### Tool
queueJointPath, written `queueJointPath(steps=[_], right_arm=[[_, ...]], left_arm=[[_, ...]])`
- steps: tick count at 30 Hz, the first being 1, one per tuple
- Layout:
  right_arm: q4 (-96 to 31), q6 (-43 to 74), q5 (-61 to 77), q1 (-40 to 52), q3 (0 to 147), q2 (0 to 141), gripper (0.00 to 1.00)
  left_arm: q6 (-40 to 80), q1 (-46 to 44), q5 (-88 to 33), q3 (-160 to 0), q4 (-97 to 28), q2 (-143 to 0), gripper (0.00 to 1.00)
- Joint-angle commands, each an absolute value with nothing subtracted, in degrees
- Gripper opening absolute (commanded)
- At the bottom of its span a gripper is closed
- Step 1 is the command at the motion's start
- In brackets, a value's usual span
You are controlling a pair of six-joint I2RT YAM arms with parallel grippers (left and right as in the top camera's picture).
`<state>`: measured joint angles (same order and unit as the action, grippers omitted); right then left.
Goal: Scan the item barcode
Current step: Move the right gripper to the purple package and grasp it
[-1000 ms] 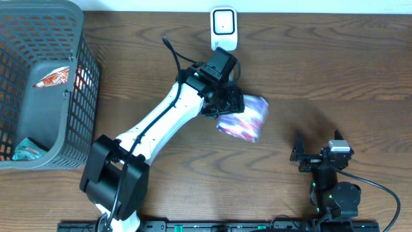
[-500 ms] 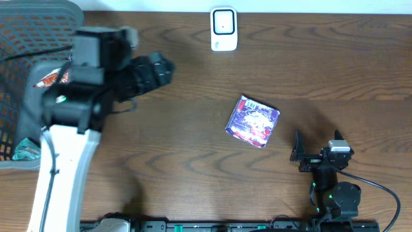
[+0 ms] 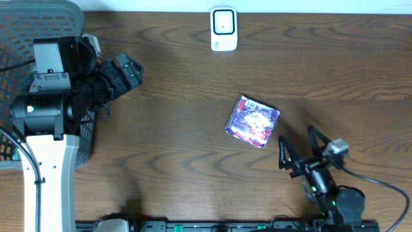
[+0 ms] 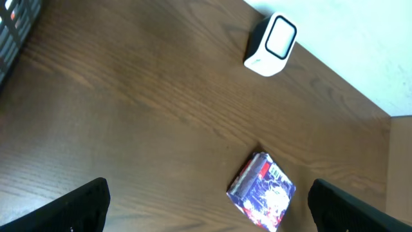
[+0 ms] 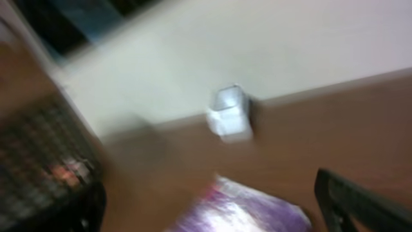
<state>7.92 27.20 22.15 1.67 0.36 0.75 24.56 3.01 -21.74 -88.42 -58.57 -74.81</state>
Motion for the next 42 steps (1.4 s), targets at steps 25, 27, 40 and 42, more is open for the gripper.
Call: queueJointPath(steps=[25,27,40,42], right_arm=[[-51.88,3.60,37.21,1.08,61.54,70.94,0.99],[-51.83,3.57,37.06,1.06,61.54,74.94,0.99],[-51.70,3.57,25.47,1.13,61.08,81.14,0.99],[-51.81,4.99,22.33,1.13,60.82,81.34,0.99]], left_arm=[[23.59,3.25,-21.39,-88.95,-58.72,-74.91,0.98],[23.59,3.25,-21.39,-88.95,-58.72,-74.91,0.98],[23.59,3.27,-21.39,-88.95,-58.72,-74.91,0.98],[23.59,3.25,-21.39,-88.95,-58.72,-74.91,0.98]])
